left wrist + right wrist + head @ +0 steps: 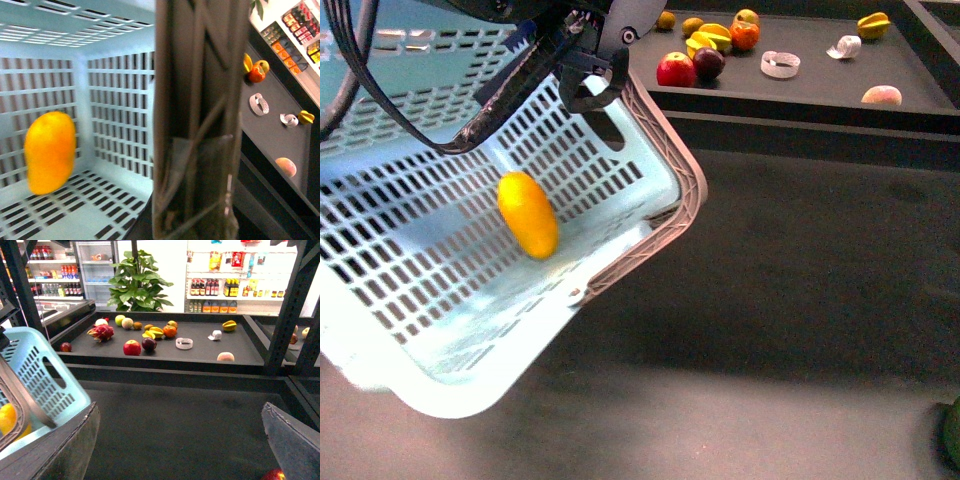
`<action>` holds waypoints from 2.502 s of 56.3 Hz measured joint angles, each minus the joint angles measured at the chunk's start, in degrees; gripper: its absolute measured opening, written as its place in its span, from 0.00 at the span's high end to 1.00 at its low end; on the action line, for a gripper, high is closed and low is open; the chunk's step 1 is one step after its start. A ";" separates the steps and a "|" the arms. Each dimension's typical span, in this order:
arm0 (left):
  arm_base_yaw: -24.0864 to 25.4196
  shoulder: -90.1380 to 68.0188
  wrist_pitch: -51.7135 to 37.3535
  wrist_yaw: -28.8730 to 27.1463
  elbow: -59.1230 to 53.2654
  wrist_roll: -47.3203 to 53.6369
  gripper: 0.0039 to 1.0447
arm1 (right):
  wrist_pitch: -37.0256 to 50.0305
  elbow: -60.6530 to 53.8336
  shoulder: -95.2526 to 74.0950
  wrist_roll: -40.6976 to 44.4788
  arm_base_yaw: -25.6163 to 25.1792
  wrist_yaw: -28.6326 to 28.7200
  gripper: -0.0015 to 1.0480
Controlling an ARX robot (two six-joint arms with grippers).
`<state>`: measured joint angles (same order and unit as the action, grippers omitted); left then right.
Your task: Pick mango with right arm and hold basket with left
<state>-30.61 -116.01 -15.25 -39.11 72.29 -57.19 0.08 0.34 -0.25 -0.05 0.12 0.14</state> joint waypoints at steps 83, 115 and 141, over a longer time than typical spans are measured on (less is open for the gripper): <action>14.34 -17.25 11.89 8.07 14.14 -38.77 0.35 | 0.00 0.00 0.00 0.00 0.00 -0.04 0.08; 13.99 -14.88 10.34 7.63 9.31 -37.99 0.08 | 0.00 0.00 0.00 0.00 0.00 -0.04 0.08; 14.01 -13.29 9.84 7.48 8.39 -37.79 0.08 | 0.00 0.00 0.00 0.00 0.00 -0.04 0.08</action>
<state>-16.60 -129.29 -5.41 -31.64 80.68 -94.98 0.08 0.34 -0.25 -0.05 0.12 0.10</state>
